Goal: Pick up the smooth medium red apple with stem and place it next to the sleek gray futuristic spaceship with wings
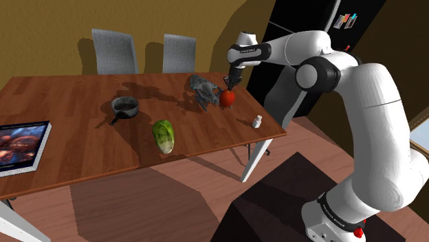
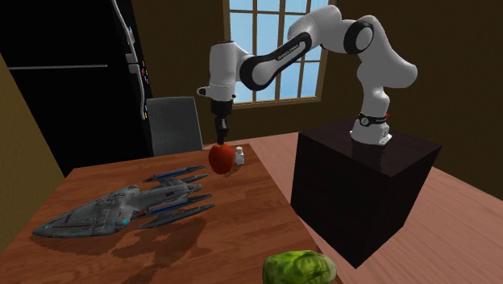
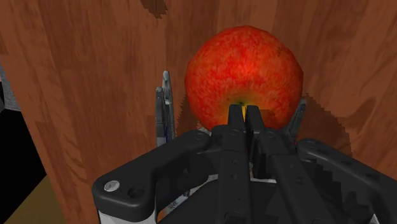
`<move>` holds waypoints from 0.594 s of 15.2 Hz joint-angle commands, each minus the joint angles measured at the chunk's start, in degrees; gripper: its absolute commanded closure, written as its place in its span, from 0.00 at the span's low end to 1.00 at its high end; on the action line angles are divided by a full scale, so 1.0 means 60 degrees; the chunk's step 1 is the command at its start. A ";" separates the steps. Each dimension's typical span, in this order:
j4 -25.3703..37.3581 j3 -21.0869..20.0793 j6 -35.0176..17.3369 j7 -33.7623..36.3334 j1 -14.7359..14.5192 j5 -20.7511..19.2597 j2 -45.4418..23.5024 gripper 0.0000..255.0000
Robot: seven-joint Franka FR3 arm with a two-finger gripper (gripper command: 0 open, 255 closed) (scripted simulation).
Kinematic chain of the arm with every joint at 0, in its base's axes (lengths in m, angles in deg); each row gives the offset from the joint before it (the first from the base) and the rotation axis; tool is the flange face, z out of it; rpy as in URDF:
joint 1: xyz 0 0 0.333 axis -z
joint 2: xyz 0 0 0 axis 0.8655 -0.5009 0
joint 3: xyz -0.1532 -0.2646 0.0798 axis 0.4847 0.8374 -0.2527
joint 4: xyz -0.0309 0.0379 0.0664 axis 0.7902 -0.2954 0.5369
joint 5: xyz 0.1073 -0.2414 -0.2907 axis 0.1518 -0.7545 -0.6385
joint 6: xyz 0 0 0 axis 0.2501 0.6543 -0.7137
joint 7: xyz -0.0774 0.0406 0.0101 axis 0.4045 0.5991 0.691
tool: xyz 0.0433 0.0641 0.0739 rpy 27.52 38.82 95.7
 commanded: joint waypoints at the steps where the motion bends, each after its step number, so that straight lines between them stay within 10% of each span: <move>1: -0.0038 -0.0008 -0.0168 -0.0007 0.0006 0.0010 -0.0121 1.00; 9: -0.0106 -0.0048 -0.0798 -0.0021 0.0026 0.0051 -0.0684 1.00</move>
